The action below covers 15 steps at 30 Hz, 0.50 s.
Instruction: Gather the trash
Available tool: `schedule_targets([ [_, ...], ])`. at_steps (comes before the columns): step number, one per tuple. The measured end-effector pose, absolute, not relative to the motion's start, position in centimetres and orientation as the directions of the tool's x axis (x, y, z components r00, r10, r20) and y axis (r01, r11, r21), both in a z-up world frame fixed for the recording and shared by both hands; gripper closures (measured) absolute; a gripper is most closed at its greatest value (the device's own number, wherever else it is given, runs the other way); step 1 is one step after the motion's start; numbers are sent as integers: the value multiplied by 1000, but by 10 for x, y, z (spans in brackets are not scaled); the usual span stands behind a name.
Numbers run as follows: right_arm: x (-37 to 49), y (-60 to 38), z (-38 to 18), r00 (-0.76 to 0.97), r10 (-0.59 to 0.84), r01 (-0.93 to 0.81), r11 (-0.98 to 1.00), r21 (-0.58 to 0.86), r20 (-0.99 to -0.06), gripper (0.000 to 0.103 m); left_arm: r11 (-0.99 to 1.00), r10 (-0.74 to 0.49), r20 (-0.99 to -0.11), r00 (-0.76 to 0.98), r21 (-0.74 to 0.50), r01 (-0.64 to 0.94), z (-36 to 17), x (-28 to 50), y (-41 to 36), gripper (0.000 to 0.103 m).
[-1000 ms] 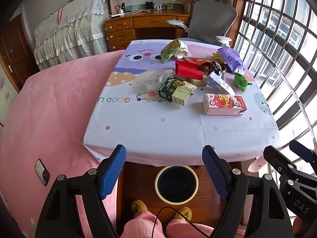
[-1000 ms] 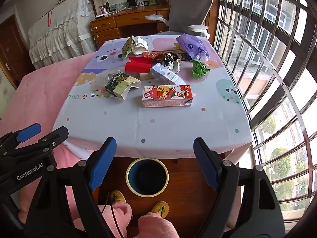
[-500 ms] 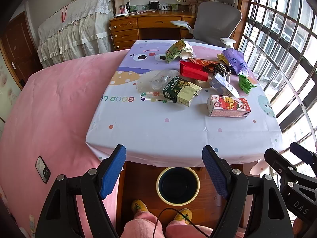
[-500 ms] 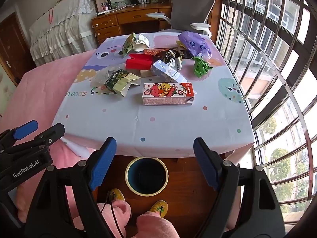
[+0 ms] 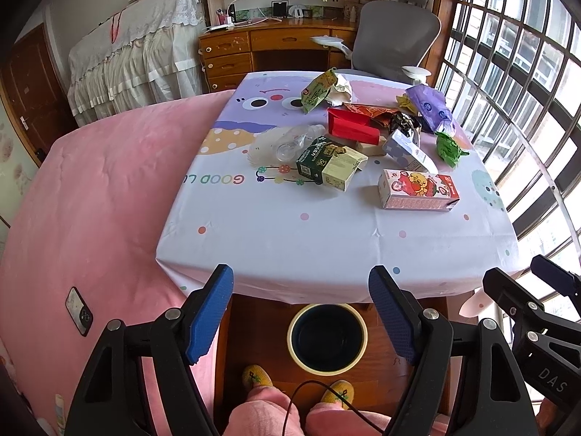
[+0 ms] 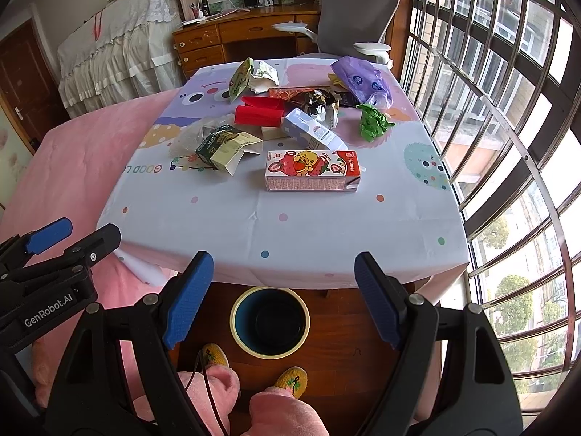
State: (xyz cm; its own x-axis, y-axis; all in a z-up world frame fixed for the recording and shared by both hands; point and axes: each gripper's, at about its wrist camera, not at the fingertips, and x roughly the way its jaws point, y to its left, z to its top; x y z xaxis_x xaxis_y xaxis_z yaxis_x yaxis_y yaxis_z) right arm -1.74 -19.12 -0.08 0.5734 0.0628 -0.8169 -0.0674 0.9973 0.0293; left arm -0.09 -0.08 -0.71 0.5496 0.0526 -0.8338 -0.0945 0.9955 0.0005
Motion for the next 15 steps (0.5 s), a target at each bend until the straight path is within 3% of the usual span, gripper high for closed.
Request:
schedule_targets([
  [15,-18,-191,-1,573,64,-65,997,32,-817,25,995,61,-845,532,6,-104,-18,1,-1,24],
])
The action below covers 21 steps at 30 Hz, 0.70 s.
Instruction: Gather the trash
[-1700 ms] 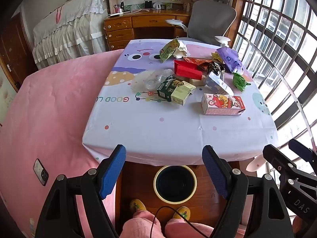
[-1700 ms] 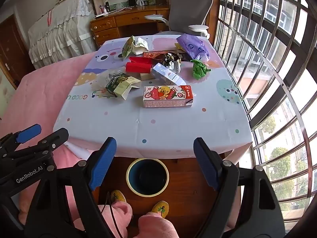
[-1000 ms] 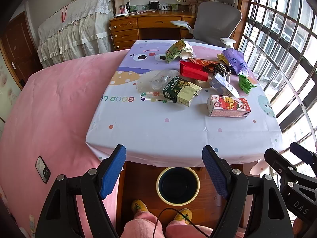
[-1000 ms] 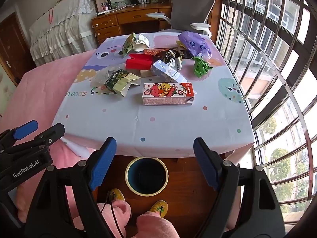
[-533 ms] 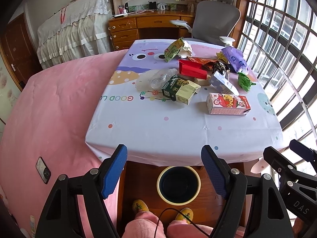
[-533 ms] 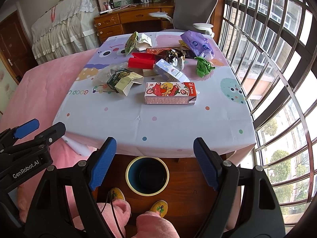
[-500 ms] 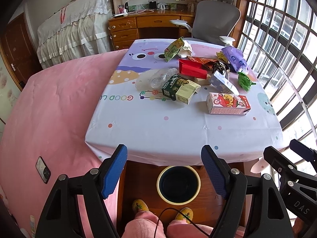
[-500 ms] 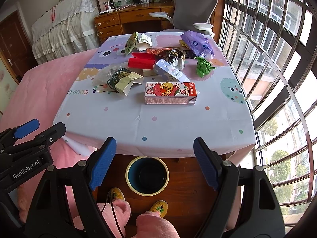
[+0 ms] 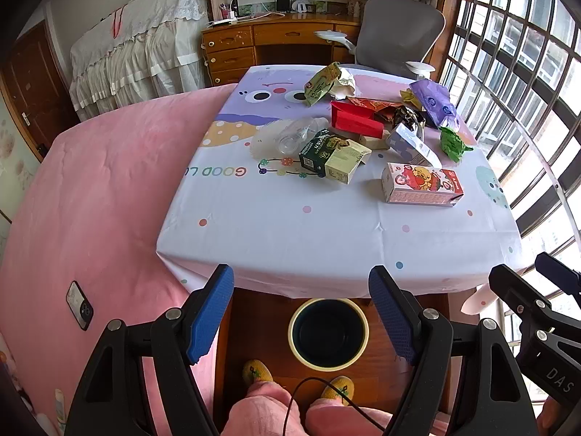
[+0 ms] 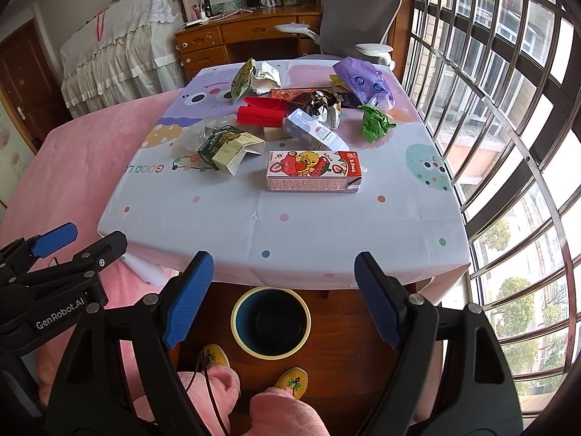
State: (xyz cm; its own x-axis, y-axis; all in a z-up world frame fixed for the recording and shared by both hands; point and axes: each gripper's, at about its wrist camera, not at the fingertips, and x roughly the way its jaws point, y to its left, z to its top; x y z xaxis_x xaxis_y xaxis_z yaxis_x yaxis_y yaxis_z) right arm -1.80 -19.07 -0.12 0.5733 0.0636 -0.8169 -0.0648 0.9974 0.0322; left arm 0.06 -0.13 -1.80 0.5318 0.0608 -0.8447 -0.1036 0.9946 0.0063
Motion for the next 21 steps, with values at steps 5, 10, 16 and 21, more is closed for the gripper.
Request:
schedule_targets([
  [5,-18,-191,-2,574,64,-65,997,32,-816,25,994,67,-849,524,12,-106,-22,1,-2,24],
  [10,-19,-189,-2,572,64,-63,997,33,-818,25,993,72,-851,521,15,-114,-24,2,-1,24],
  [16,-20,-185,-1,567,65,-67,997,33,-821,25,993,71,-851,521,13,-115,-25,1,0,24],
  [21,-23,-170,-4,561,63,-75,997,25,-825,25,993,69,-850,522,11,-113,-26,1,1,24],
])
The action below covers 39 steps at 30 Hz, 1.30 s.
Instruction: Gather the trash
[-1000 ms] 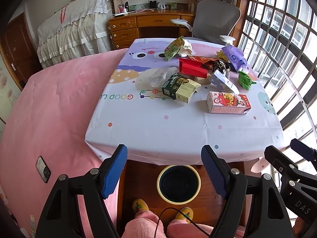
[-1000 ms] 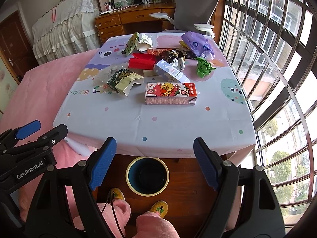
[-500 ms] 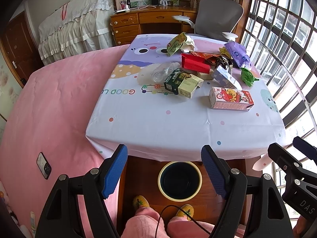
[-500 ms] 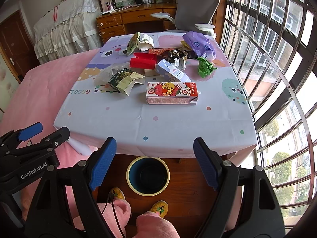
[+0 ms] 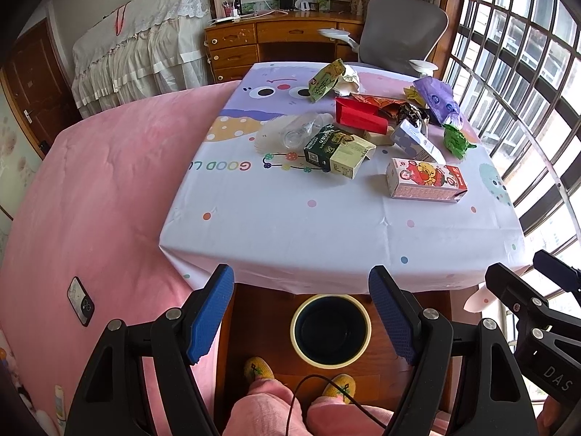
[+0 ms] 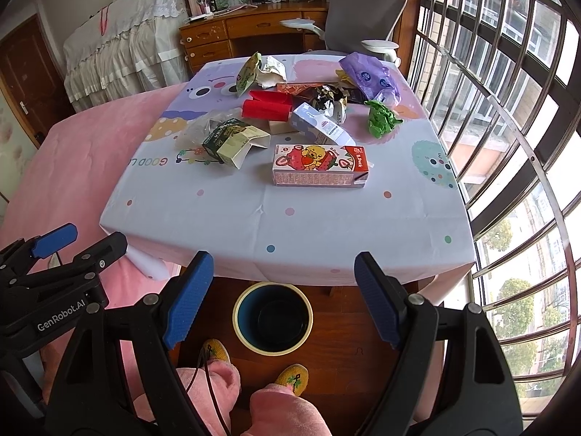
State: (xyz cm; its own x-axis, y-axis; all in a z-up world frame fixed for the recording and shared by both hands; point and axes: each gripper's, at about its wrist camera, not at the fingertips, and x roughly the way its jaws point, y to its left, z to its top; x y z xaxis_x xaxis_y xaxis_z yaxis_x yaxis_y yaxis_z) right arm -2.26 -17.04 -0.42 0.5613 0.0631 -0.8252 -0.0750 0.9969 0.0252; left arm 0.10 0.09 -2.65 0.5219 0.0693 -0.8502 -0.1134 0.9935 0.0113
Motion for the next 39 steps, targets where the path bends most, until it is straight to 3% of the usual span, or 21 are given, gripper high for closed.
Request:
schedule_targets([
  [24,-14,-173,-9,543,70,-80,996,32,-837,25,991,85,-849,522,18,-131,-21,8,9,24],
  [39,20,-156,-15,523,125,-111,991,78,-843,26,981,162,-814,558,73,-178,-8,35,63,24],
])
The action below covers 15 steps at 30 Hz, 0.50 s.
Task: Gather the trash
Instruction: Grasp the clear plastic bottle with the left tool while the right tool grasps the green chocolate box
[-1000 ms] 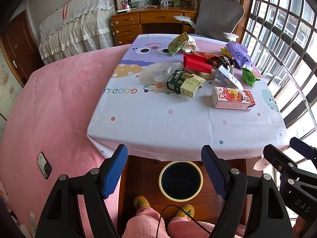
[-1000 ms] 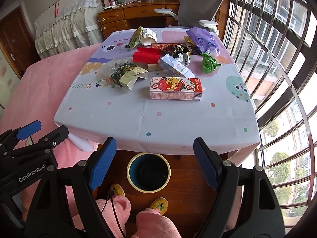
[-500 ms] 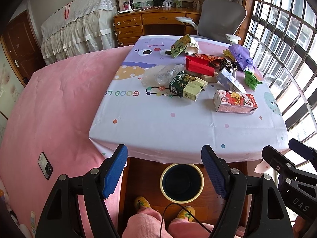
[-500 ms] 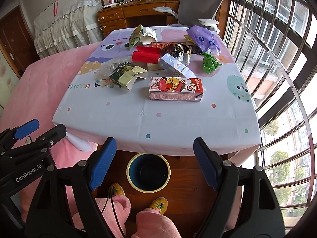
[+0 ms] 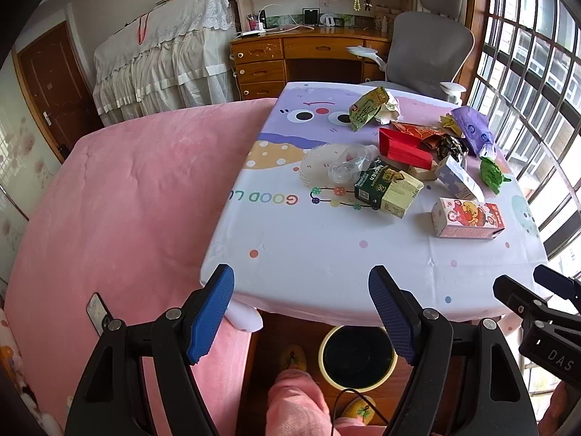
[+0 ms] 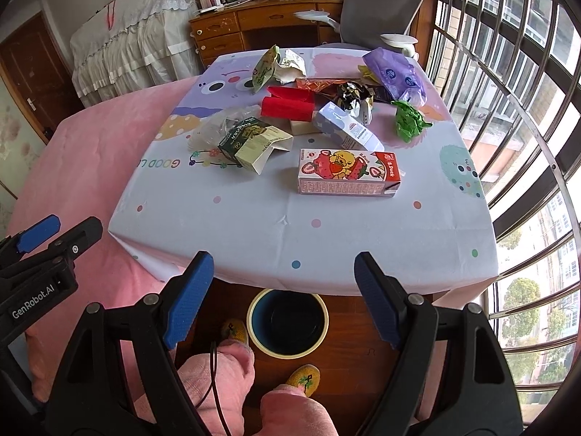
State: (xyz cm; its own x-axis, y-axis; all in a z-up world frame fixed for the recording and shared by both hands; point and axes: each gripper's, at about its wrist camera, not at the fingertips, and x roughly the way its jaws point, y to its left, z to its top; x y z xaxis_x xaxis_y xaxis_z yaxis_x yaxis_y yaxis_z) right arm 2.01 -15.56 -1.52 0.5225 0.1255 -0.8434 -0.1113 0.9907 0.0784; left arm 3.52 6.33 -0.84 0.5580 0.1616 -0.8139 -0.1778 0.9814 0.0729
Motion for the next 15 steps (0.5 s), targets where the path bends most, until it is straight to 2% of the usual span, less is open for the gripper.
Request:
schedule_targets([
  [7,73,-132,-25,479,171,-113,985,132,-861,33,994,109,-846,522,78,-81,-15,110,98,24],
  [15,173,-120,-65,384,300,26,942,335,-873,43,996,14,-884,467,52,67,-33,217,117,24],
])
